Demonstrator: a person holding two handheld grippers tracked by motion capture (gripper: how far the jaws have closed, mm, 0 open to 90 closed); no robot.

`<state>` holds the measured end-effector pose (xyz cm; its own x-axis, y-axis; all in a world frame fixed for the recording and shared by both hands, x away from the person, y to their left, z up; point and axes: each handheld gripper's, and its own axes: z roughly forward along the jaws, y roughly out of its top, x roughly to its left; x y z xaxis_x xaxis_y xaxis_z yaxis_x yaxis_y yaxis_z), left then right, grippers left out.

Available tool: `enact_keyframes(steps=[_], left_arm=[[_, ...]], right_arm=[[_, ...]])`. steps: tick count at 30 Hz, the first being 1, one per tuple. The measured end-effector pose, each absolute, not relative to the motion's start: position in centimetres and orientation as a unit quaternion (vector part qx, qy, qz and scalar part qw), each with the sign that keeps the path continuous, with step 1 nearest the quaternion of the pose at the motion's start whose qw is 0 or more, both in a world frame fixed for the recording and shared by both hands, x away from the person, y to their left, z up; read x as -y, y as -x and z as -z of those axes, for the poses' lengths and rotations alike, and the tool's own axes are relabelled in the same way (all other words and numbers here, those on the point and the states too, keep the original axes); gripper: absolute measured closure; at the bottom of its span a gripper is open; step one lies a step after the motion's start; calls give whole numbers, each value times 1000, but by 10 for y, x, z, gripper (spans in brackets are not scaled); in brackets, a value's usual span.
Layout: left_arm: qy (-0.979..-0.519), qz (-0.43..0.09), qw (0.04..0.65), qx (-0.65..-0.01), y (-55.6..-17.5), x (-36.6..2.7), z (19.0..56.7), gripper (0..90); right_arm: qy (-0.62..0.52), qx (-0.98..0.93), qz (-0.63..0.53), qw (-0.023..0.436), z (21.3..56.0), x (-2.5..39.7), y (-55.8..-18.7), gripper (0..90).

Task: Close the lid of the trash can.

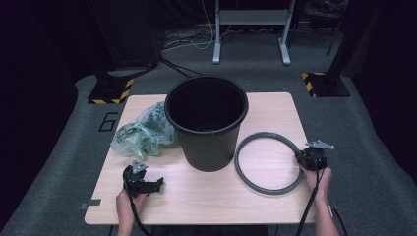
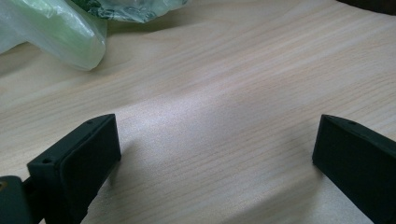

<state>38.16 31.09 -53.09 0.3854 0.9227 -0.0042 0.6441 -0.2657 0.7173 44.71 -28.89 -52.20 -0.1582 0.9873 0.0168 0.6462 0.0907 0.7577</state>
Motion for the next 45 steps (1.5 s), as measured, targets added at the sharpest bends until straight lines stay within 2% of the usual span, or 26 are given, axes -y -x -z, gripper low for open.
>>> enact_keyframes(steps=[17,45], left_arm=[[-766,-214,325,-511,-382,-311,531,7],[-766,-214,324,-512,-382,-311,531,7]], right_arm=[[-627,-647,-373,220,522,302,-444,785],[-619,-646,-375,243,476,314,-439,785]])
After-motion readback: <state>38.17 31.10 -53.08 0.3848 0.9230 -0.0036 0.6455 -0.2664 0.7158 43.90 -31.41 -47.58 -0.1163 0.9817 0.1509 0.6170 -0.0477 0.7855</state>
